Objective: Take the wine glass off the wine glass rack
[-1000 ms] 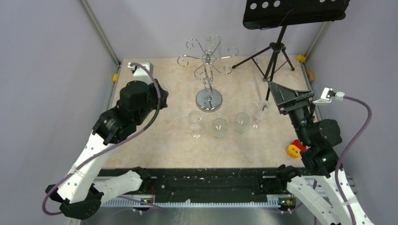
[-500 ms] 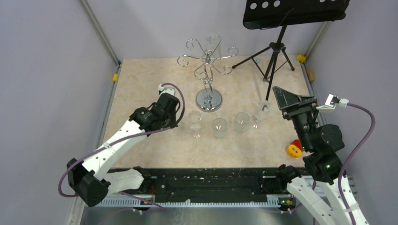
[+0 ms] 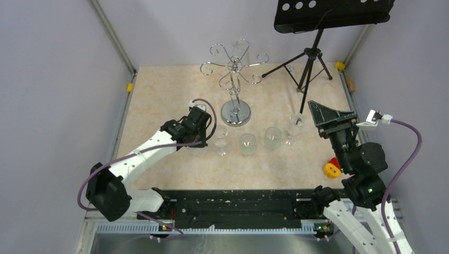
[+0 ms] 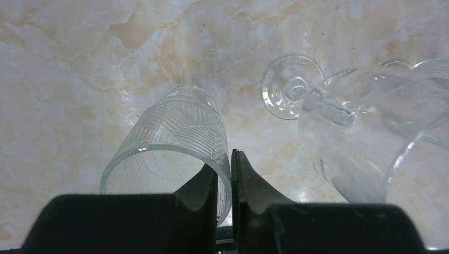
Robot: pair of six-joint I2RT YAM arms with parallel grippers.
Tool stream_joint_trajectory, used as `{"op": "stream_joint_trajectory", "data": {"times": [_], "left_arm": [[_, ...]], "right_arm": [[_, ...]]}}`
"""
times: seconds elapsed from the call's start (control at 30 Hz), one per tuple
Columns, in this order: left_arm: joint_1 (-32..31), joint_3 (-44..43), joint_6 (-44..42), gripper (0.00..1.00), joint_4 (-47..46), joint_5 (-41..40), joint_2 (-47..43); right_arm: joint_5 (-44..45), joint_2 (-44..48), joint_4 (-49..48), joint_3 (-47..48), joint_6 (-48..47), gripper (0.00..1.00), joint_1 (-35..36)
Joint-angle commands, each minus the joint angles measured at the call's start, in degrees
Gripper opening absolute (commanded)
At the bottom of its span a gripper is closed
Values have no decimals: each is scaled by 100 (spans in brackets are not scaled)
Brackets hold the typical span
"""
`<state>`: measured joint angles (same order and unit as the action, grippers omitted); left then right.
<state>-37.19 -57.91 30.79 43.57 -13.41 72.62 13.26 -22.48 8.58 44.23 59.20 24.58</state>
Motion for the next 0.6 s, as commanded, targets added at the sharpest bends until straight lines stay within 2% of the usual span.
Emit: {"op": "stream_joint_trajectory", "data": {"times": [0.0,0.1,0.27,0.57], "left_arm": [[17,37,77,0,-362,39,120],[12,55,37,1,-431,38,191],[25,77,45,10,-493,16,277],[101,115,190,19,-475,-112,438]], "right_arm": [[81,55,-139,-2,42,66,-14],[52,77,-126,-11,131,65,-14],[54,116,-83,38,144,65,-14],[-43,106,-103,60,225,64,-14]]}}
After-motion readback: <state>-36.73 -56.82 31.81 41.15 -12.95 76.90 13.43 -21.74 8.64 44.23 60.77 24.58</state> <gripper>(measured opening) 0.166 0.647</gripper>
